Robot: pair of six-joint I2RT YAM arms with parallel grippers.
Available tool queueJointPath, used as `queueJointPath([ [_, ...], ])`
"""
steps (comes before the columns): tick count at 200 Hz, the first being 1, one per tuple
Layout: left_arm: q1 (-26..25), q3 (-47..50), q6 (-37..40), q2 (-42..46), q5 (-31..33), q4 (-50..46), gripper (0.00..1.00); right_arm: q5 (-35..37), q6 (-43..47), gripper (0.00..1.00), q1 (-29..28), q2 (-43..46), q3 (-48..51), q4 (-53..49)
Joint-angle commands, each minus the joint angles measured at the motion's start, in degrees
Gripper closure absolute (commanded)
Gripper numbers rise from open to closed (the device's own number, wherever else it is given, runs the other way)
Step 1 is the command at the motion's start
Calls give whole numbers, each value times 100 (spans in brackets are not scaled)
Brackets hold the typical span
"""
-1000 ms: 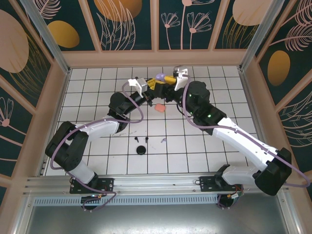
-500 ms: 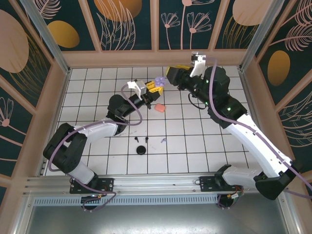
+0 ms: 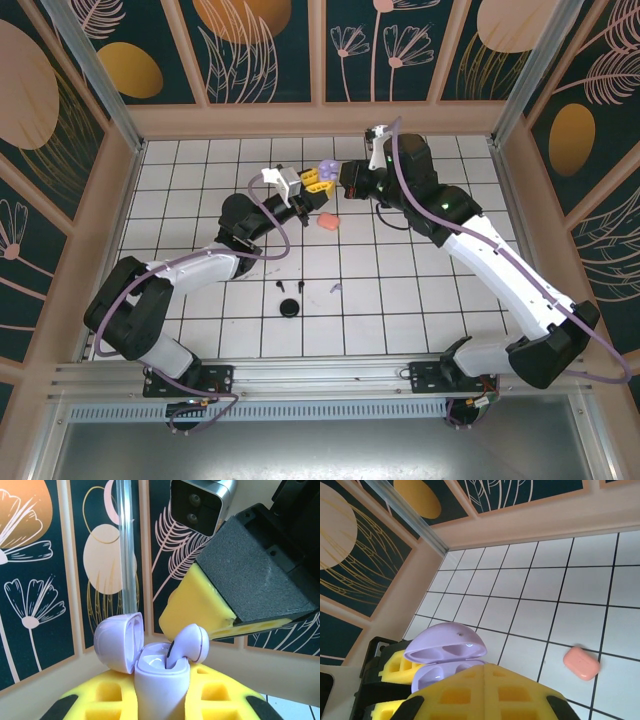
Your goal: Insert the wireless bluetooth earbuds into the charging case
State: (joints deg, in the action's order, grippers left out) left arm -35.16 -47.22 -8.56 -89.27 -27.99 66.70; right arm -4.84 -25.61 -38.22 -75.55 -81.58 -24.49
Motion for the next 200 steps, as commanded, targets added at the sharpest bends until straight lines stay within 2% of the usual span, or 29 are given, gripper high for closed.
queueJointPath([
  [1, 5, 2, 91, 147, -106, 67, 100, -180, -81, 100, 34, -38, -82, -113],
  [85, 0, -23, 95, 138, -87, 84, 100, -508, -188, 100, -133, -214, -215, -89],
  [200, 2, 38, 10, 191, -75, 161, 100, -344, -221, 100, -256, -236, -493, -111],
])
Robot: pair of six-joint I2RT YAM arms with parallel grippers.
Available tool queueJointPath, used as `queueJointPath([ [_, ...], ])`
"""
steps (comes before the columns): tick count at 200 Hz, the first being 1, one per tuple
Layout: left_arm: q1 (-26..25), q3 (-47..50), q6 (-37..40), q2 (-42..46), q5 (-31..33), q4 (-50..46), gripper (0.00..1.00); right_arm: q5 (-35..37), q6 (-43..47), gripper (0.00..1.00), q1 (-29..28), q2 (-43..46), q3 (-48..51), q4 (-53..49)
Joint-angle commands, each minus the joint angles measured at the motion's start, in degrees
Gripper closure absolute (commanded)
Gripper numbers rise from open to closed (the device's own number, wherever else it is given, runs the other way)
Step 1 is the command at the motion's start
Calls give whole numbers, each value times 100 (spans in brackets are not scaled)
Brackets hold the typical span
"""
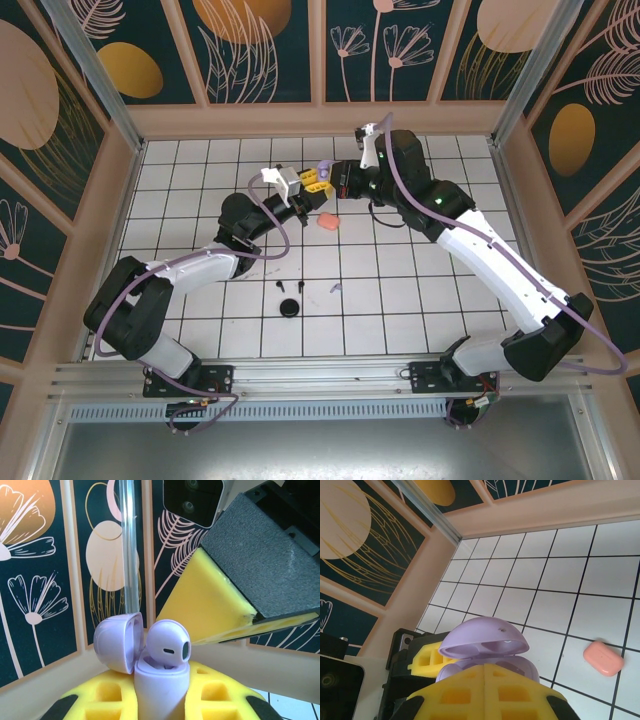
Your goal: Insert the wireless bluetooth earbuds into the charging case
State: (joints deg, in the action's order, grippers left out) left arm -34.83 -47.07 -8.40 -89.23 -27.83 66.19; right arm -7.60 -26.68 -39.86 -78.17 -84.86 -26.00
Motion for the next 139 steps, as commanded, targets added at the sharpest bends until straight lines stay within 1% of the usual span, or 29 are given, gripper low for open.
queueJointPath([
  [1, -27, 22, -4, 187, -90, 210, 100, -63, -116, 100, -92, 33, -164, 41],
  [28, -28, 45, -12, 212, -97, 224, 100, 64, -162, 100, -89, 192, -119, 77],
  [55, -32, 63, -12, 239, -99, 228, 100, 44, -187, 100, -88, 254, -149, 128],
  [105, -32, 74, -22, 257, -108, 231, 100, -50, -172, 100, -237, 90, -300, 157],
  [121, -33, 90, -12, 266, -78, 230, 100, 73, -162, 100, -257, 93, -338, 140],
  [139, -29, 104, -8, 266, -60, 232, 100, 374, -195, 100, -259, 239, -297, 163],
])
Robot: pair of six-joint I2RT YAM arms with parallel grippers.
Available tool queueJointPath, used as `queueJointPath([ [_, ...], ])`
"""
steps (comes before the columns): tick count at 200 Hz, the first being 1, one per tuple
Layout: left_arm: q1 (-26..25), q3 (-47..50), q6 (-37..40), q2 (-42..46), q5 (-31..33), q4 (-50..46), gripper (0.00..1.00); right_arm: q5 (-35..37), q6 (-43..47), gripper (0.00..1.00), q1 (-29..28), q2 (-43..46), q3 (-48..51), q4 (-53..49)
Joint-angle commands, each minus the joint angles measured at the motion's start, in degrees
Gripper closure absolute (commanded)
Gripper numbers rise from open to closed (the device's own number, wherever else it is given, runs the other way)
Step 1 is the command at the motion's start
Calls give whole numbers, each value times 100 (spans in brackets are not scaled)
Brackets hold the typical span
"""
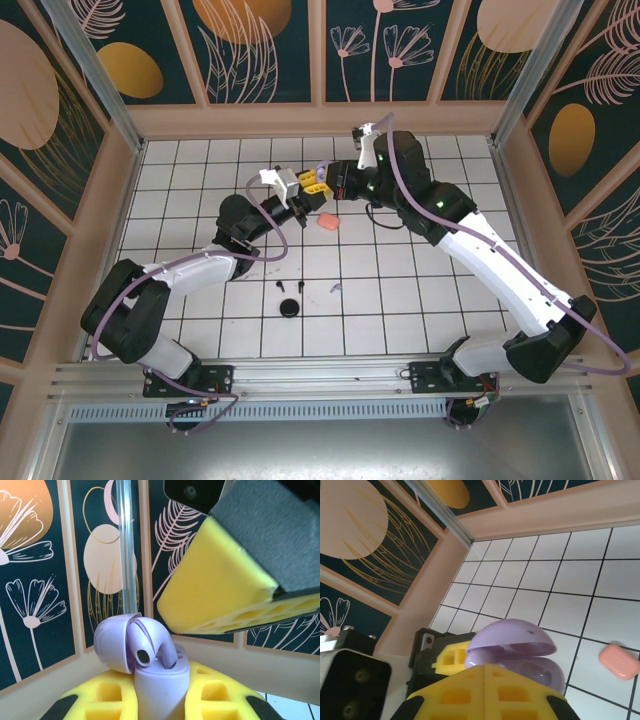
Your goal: Insert the wireless bluetooth earbuds into the charging case
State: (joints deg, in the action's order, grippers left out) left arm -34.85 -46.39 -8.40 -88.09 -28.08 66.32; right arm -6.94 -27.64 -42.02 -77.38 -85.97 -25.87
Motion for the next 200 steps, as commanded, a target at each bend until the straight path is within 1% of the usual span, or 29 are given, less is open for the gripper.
queueJointPath([
  [1, -24, 39, -6, 152, -29, 216, 100, 317, -100, 100, -39, 170, -176, 151],
  [11, -28, 54, -3, 161, -15, 217, 100, 462, -123, 100, -41, 275, -123, 169],
  [25, -23, 62, 5, 170, -13, 219, 100, 557, -152, 89, -43, 378, -58, 179],
  [35, -26, 73, 12, 174, -14, 226, 100, 549, -154, 86, -39, 399, -48, 179],
  [59, -26, 82, 13, 185, -4, 233, 100, 439, -90, 74, -50, 339, -44, 179],
  [74, -27, 84, 14, 196, -6, 232, 100, 367, -4, 69, -65, 267, -77, 137],
  [126, -26, 48, 58, 257, -75, 171, 100, 133, 473, 68, -172, -177, -358, -121],
  [182, -23, 38, 93, 293, -102, 118, 100, 227, 623, 68, -175, -360, -394, -145],
  [200, -24, 38, 93, 293, -110, 109, 100, 272, 684, 70, -174, -400, -403, -152],
])
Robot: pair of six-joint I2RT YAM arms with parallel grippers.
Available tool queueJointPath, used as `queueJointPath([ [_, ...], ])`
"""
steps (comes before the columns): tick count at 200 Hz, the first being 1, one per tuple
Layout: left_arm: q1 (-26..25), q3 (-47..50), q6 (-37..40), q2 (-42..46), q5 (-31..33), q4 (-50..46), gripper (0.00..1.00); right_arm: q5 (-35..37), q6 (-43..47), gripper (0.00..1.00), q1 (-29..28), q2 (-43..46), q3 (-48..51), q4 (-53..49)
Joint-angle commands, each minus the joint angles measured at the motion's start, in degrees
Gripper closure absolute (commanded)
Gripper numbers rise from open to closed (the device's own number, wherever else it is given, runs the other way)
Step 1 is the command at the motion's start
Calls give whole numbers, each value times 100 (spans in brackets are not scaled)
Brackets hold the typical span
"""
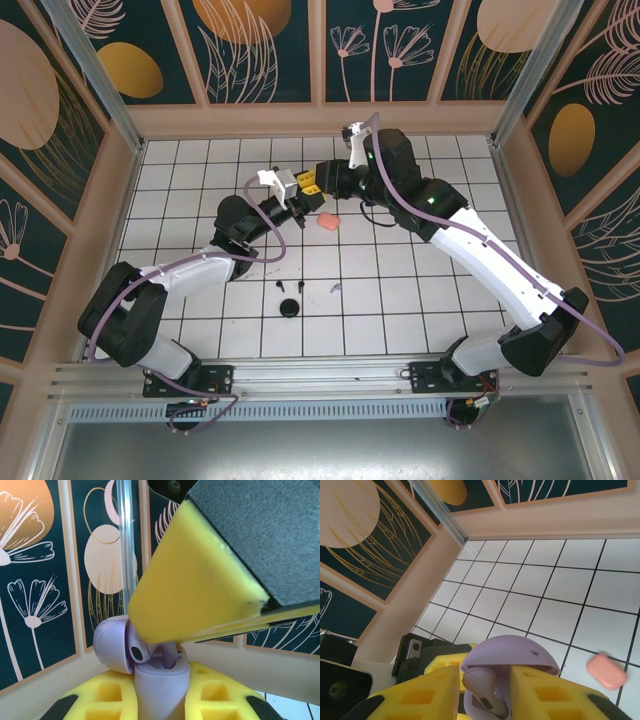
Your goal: Insert the wireless bluetooth earbuds into the charging case
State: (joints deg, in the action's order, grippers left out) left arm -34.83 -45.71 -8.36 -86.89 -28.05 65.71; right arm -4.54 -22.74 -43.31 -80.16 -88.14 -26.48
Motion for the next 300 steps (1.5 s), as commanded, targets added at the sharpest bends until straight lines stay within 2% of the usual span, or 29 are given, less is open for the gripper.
queueJointPath([
  [1, -29, -28, 89, 173, -113, 170, 100, 32, 197, 70, -46, -122, -186, -88],
  [88, -26, -92, 98, 155, -113, 139, 100, 67, 639, 81, -85, -105, -145, -82],
  [142, -25, -122, 98, 155, -106, 117, 100, 15, 678, 77, -81, 52, -58, -36],
  [152, -28, -130, 98, 155, -117, 85, 100, 14, 675, 74, -64, 143, 9, 23],
  [172, -27, -119, 94, 163, -163, 81, 100, -42, 564, 62, 35, 368, 119, 192],
  [185, -28, -88, 93, 172, -224, 94, 100, -148, 485, 59, 141, 523, 168, 302],
  [229, -27, 9, 81, 219, -281, 110, 100, -285, 364, 58, 313, 747, 107, 260],
  [266, -28, 270, 134, 380, 318, 339, 100, 96, -2, 57, 323, 1109, 360, -28],
  [300, -3, 549, 328, 648, 831, 353, 100, 683, -514, 55, 324, 1470, 1189, -605],
])
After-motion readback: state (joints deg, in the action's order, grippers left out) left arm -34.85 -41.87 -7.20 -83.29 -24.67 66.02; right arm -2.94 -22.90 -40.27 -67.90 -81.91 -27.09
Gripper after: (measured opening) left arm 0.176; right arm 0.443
